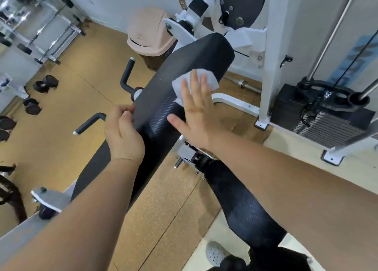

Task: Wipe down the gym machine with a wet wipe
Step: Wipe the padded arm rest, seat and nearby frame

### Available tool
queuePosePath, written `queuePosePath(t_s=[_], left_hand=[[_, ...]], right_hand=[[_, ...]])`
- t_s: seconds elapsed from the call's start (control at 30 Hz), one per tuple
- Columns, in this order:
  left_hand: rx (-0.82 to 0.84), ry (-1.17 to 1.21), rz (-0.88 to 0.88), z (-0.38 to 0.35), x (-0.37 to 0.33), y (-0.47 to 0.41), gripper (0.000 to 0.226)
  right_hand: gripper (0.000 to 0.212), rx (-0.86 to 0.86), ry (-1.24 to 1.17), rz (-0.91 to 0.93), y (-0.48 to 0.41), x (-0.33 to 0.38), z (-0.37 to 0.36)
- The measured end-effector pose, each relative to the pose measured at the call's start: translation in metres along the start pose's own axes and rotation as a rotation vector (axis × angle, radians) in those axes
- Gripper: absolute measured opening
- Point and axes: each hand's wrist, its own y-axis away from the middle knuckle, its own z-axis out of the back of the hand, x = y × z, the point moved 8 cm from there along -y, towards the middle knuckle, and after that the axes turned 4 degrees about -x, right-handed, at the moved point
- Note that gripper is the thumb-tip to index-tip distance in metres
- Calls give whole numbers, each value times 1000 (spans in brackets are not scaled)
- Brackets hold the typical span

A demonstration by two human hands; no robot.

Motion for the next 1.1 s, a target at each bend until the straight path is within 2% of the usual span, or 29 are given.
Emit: queuePosePath(t_s=[0.1, 0.17, 0.23, 0.3, 0.37, 0.43, 0.5, 0.57, 0.63, 0.73, 0.83, 0.9, 0.97, 1.03, 1.1], left_hand=[[-53, -79, 36, 49, 35, 35, 35], [-82, -185, 34, 87, 59, 58, 37], [-105, -337, 20, 123, 79, 76, 41], [-79, -488, 34, 148, 95, 94, 42], [-4, -584, 29, 158, 105, 110, 43], [85, -618, -44, 157, 110, 123, 51], [119, -519, -58, 158, 116, 126, 60], [117, -420, -32, 160, 120, 123, 64], [117, -380, -30, 162, 120, 123, 67], [151, -244, -6, 165, 128, 123, 67], [143, 121, 225, 173, 155, 123, 67], [77, 197, 339, 181, 169, 124, 68], [-34, 115, 386, 193, 175, 132, 68], [-81, -51, 365, 197, 174, 147, 68], [-49, -65, 327, 193, 174, 162, 70]], right_hand=[[99, 233, 70, 251, 78, 78, -51], [94, 315, 109, 465, 124, 129, -77], [89, 300, 158, 616, 143, 155, -89], [88, 222, 243, 702, 134, 146, -86], [90, 98, 303, 592, 100, 110, -67], [94, 11, 244, 256, 57, 58, -42], [100, -22, 199, -38, 35, 28, -29], [107, -4, 166, -104, 38, 43, -35], [104, 62, 134, 72, 63, 89, -54], [99, 233, 227, 547, 138, 171, -99], [92, 301, 405, 840, 175, 197, -121], [86, 277, 444, 953, 163, 190, -114], [88, 238, 390, 876, 133, 173, -94], [92, 156, 288, 622, 102, 150, -71], [94, 153, 301, 427, 93, 140, -66]])
